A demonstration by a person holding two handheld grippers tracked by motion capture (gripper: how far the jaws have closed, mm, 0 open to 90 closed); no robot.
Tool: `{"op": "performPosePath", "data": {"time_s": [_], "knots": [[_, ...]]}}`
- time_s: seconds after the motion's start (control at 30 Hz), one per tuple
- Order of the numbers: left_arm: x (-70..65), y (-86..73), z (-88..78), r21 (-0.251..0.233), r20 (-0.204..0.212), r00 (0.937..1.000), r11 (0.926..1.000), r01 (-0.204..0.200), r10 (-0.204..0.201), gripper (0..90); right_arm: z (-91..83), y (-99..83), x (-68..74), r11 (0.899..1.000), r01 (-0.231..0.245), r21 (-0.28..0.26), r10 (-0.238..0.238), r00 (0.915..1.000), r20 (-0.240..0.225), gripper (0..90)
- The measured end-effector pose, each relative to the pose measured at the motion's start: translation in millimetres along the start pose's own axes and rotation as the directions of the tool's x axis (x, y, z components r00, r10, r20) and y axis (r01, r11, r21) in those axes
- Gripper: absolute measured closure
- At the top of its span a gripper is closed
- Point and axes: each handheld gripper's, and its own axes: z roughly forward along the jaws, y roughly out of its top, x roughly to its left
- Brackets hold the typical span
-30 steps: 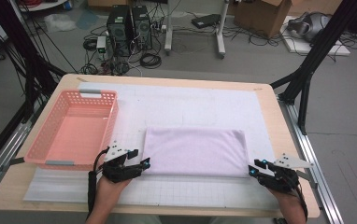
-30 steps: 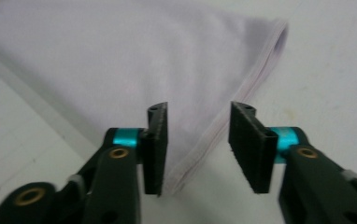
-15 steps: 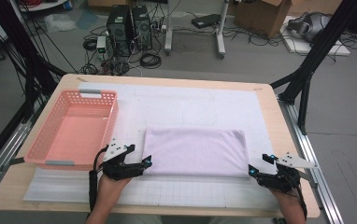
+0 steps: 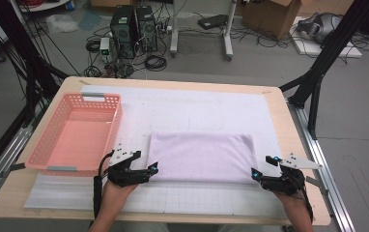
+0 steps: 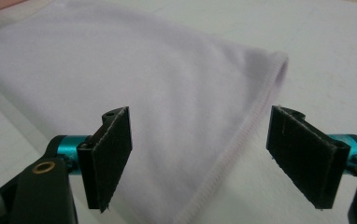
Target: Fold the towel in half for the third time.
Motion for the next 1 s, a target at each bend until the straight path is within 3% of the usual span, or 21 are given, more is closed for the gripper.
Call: {"op": "performPosePath", "data": {"time_s": [0.27,0.47,0.77,0.9,1.0], "knots": [[-1.8,-1.9,2.7,0.026,-0.007,0.9999,0.9996,0.010,-0.010,20.6,16.1,25.8,5.8,0.999,0.028,-0.024,-0.029,0.9982,-0.052,18.8],[-1.8,-4.3,2.9,0.055,-0.013,0.9998,0.9984,0.012,-0.012,22.1,40.0,49.0,11.4,0.999,0.041,0.015,-0.039,0.9921,-0.119,18.5],[3.3,-11.0,1.2,0.132,-0.032,0.9988,0.9905,0.041,-0.037,25.9,84.0,96.4,27.8,0.993,0.111,0.045,-0.100,0.9754,-0.197,20.3],[3.8,-13.8,2.2,0.175,-0.033,0.9981,0.9829,0.056,-0.051,32.4,107.0,112.1,36.5,0.988,0.138,0.071,-0.118,0.9660,-0.230,24.9],[2.5,-13.5,2.0,0.179,-0.044,0.9978,0.9822,0.057,-0.050,34.3,123.2,121.6,43.1,0.985,0.155,0.078,-0.130,0.9581,-0.255,28.7]]}}
